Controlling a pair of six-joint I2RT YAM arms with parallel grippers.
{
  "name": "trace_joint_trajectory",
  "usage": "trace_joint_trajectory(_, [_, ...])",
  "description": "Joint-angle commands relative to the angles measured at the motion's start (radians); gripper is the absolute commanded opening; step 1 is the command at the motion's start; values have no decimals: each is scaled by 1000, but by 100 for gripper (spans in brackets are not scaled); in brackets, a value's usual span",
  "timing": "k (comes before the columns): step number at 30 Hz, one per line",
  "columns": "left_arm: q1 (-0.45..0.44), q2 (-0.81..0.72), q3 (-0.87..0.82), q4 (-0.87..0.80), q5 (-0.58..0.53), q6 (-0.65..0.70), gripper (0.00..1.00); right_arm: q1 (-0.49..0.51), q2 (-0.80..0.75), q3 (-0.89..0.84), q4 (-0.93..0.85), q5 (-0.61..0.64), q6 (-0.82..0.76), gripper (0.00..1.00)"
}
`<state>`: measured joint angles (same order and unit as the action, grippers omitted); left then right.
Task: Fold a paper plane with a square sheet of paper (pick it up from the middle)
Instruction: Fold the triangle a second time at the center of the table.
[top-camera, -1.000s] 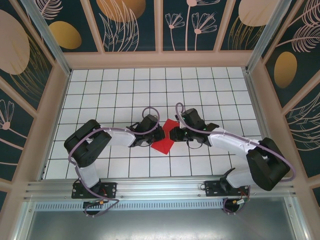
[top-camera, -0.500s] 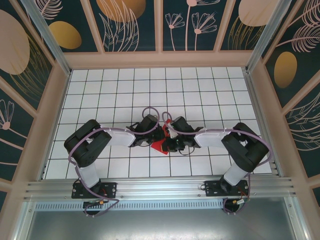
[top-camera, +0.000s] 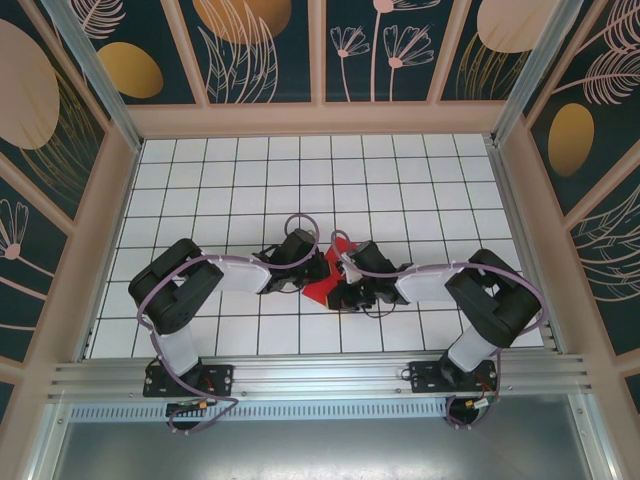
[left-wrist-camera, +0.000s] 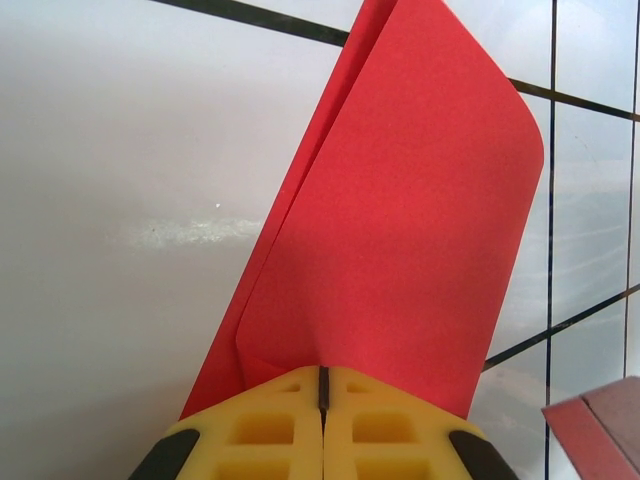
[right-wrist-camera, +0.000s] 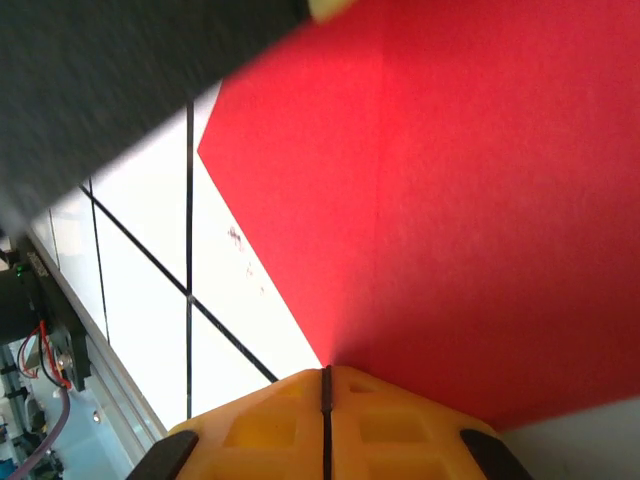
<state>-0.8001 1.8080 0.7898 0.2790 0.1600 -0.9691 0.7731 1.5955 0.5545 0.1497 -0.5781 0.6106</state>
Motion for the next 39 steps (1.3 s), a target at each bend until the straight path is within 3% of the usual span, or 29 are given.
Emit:
trace_joint_trajectory(1, [4, 50, -29, -49, -10, 13, 7, 3, -21, -57, -30, -48, 23, 10])
trace_joint_trajectory(11, [4, 43, -24, -37, 10, 10, 7, 0, -168, 17, -85, 47, 7, 12])
trace_joint_trajectory(16, [5, 40, -20, -30, 19, 6, 7, -3, -63, 91, -86, 101, -3, 13])
trace_joint_trajectory(23, [4, 32, -8, -40, 20, 22, 8, -10, 61, 68, -77, 128, -17, 11])
trace_joint_trajectory(39, [46, 44, 49, -54, -5, 76, 13, -12, 26, -70, -32, 83, -6, 5])
